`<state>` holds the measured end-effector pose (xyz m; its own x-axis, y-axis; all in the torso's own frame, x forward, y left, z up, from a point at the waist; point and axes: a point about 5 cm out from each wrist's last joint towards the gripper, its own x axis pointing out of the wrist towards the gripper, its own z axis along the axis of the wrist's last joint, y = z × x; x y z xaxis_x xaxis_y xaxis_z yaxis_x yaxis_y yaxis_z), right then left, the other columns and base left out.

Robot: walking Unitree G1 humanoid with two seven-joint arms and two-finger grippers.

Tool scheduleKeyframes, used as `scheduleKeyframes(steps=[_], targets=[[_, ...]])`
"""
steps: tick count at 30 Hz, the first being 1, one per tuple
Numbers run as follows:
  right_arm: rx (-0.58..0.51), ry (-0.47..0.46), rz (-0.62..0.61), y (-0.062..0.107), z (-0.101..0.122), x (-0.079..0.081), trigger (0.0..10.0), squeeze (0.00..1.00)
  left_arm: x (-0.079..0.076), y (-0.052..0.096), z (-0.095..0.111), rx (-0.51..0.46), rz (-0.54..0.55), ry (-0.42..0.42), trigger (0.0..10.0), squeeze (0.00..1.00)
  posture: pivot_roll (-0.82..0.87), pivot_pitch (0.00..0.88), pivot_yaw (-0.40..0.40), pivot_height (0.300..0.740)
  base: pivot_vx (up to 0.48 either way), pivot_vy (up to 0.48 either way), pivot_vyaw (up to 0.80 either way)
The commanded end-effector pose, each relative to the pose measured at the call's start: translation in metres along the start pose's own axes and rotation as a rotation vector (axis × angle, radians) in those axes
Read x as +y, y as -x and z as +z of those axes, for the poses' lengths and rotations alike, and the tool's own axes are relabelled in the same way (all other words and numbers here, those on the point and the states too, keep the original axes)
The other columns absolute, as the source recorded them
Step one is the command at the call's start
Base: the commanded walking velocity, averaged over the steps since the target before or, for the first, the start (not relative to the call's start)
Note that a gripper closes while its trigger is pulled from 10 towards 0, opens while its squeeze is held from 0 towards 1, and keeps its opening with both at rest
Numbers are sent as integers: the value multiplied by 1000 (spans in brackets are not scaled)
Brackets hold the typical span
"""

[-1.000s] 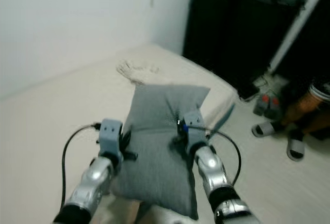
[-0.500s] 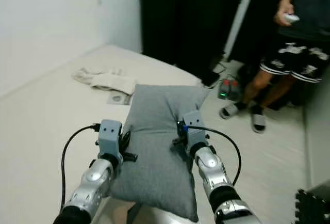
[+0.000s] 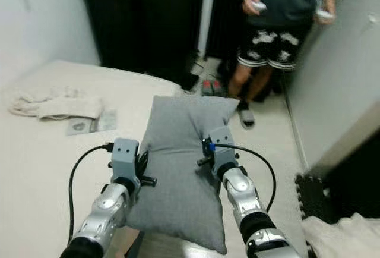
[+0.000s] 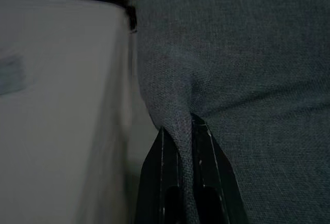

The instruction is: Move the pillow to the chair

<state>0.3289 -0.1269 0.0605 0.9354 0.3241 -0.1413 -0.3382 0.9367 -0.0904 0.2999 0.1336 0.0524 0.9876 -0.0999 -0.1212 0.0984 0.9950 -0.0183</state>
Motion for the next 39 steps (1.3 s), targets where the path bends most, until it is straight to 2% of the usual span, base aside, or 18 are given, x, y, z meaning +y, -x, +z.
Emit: scheduleKeyframes(steps=[1, 39], targets=[[9, -2, -130, 11, -2, -34, 10000, 0, 36, 6, -2, -1, 181, 5, 10000, 0, -21, 40, -85, 722, 0, 0, -800], [56, -37, -115, 7, -6, -29, 10000, 0, 40, 7, -4, 22, 204, -4, 10000, 0, -11, 42, -91, 722, 0, 0, -800]])
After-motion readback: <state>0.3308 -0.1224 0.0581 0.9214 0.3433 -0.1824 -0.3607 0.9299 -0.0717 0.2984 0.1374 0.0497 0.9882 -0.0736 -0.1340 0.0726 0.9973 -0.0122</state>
